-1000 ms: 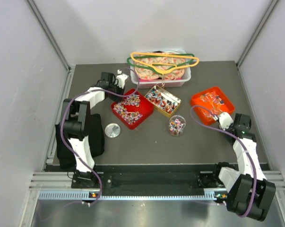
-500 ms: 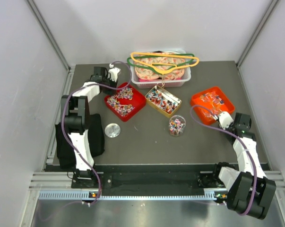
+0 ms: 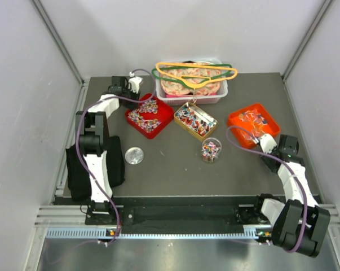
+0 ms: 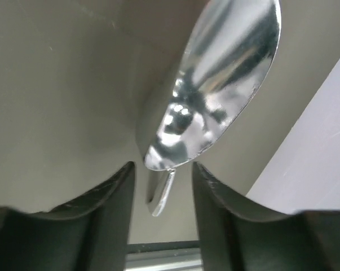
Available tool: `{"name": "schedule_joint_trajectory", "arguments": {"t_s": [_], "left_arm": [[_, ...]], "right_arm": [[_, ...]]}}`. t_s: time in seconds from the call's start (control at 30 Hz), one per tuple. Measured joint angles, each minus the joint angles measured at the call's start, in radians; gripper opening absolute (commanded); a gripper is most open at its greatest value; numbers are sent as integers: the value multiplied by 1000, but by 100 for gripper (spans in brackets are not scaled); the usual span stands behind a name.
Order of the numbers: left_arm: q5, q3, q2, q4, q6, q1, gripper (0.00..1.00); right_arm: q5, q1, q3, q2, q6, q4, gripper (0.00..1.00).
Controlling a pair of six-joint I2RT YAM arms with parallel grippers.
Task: Pack the candies
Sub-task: Move the storage box to the center of the board.
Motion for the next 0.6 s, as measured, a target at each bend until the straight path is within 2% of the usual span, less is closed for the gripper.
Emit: {"name": "schedule_joint_trajectory", "arguments": {"t_s": [0.07, 0.13, 0.33, 0.57, 0.6], "left_arm": [[-2, 0, 0, 0, -1, 3, 36], [-3, 0, 0, 0, -1, 6, 48], [-3, 0, 0, 2, -4, 18, 71], [13, -6, -10, 5, -15, 34, 96], [16, -13, -16, 5, -19, 36, 99]], "right_arm": [[-5, 0, 1, -9, -2, -8, 55], [-11, 0, 3, -28, 0, -28, 63], [-34, 0, 89, -117, -3, -173, 77], [-136, 1, 392, -188, -21, -454, 87], [-154, 7, 451, -187, -21, -500, 95]]}}
